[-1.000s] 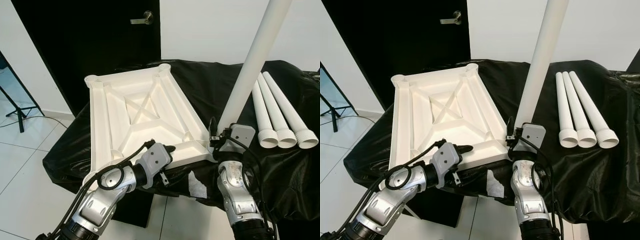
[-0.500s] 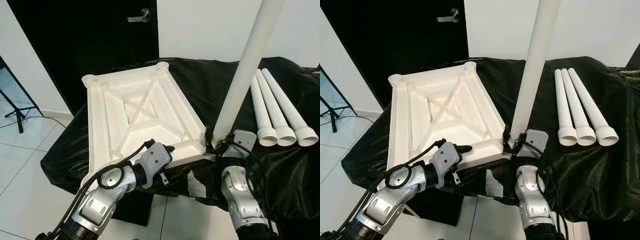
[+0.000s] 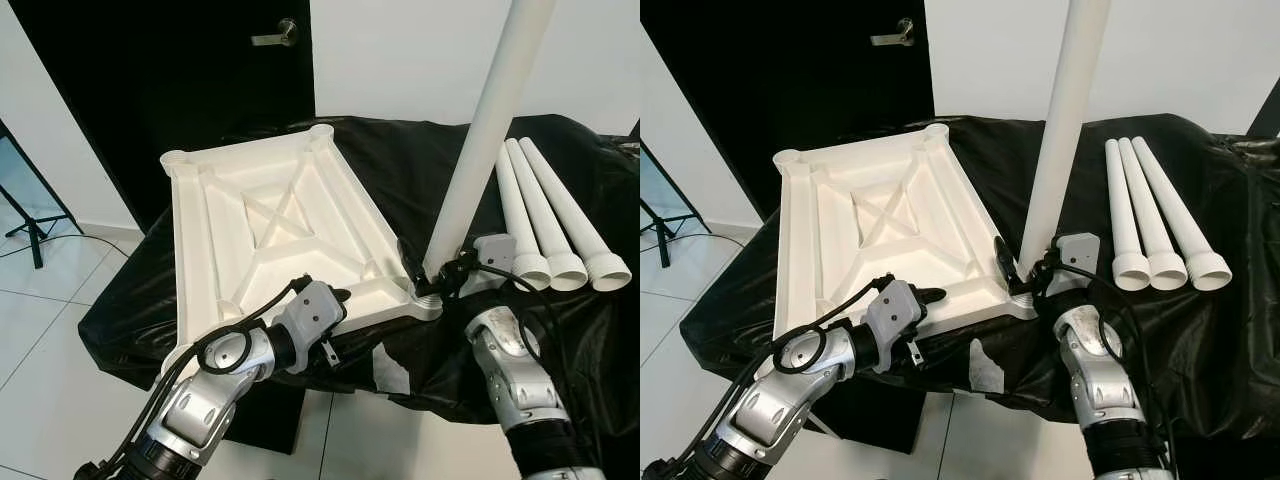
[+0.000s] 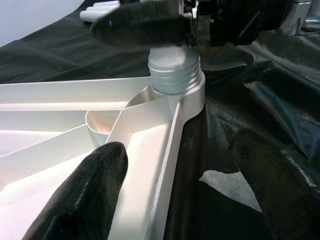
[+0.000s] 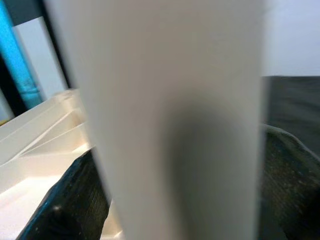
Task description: Building children table
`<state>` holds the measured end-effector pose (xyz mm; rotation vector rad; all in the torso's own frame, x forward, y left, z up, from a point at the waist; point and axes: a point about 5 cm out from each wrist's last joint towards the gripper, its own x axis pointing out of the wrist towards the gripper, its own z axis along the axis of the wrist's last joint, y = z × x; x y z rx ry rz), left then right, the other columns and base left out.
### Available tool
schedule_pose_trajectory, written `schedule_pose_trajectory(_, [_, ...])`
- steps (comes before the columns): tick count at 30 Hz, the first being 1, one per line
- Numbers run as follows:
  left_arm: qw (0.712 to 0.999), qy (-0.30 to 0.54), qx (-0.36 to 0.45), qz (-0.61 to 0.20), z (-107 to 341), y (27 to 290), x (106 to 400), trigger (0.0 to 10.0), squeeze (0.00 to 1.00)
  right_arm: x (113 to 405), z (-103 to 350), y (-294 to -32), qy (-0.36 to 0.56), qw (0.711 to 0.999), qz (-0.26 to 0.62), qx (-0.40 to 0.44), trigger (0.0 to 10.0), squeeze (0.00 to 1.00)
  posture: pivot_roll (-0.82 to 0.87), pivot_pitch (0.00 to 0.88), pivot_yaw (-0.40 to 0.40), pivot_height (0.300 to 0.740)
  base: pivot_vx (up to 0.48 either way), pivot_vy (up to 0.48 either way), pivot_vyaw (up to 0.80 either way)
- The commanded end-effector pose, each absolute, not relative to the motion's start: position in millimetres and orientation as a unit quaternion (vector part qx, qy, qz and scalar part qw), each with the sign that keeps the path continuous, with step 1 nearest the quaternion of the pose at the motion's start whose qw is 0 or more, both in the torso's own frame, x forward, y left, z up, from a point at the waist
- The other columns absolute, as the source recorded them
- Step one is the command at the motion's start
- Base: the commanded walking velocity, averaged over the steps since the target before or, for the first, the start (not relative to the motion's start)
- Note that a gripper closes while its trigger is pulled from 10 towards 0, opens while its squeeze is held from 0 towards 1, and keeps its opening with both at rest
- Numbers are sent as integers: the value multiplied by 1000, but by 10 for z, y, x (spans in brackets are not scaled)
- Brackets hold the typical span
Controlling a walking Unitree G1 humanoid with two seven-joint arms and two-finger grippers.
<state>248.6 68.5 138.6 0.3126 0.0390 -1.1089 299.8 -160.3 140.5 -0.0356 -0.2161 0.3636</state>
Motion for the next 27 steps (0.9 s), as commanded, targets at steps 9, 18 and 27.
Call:
schedule_pose_trajectory(9, [840,22,151,-521,1388,675,2496,10000,0,3078,1465,-1679,-78,954,287,-49,10000,0,26,0,29,740,0,0,0])
schedule_pose_trajectory(18, [838,23,149,-524,1378,661,2488,10000,0,3057,1447,-1826,-49,935,340,-83,0,0,22,0,29,740,0,0,0])
schedule_pose_trajectory(27, [839,23,150,-523,1375,669,2492,10000,0,3039,1384,-1892,-32,936,343,-78,0,0,23,0,30,740,0,0,0])
